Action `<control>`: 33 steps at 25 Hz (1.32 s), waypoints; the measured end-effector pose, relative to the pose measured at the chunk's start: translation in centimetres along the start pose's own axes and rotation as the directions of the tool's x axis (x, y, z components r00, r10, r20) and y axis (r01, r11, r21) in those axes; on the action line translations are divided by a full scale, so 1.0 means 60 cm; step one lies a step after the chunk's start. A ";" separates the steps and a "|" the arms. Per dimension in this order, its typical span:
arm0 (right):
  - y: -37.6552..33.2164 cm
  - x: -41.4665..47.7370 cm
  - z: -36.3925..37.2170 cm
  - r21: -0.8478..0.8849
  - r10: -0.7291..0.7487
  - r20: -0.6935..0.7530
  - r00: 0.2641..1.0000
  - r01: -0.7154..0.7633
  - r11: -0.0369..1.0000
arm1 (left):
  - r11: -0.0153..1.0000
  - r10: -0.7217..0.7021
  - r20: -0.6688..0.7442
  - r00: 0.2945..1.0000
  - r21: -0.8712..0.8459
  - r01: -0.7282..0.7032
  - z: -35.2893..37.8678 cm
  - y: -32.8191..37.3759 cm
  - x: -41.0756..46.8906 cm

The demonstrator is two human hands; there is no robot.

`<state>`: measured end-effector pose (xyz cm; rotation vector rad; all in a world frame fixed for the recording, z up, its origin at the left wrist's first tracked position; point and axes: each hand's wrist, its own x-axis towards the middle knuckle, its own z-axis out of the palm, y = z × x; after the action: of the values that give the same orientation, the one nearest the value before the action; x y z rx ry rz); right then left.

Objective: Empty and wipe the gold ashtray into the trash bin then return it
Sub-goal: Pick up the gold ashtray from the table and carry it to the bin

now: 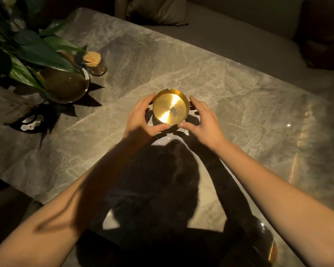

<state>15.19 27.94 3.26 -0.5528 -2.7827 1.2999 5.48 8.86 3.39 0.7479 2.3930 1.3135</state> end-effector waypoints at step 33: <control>0.302 -0.721 -0.621 0.403 0.188 -0.400 0.897 -0.013 0.915 | 0.897 0.263 0.349 0.900 -0.431 -0.096 0.592 0.647 -0.320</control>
<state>67.50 52.10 19.65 -0.8454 -2.0898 1.4825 50.26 39.27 17.77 1.0175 1.6884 1.4934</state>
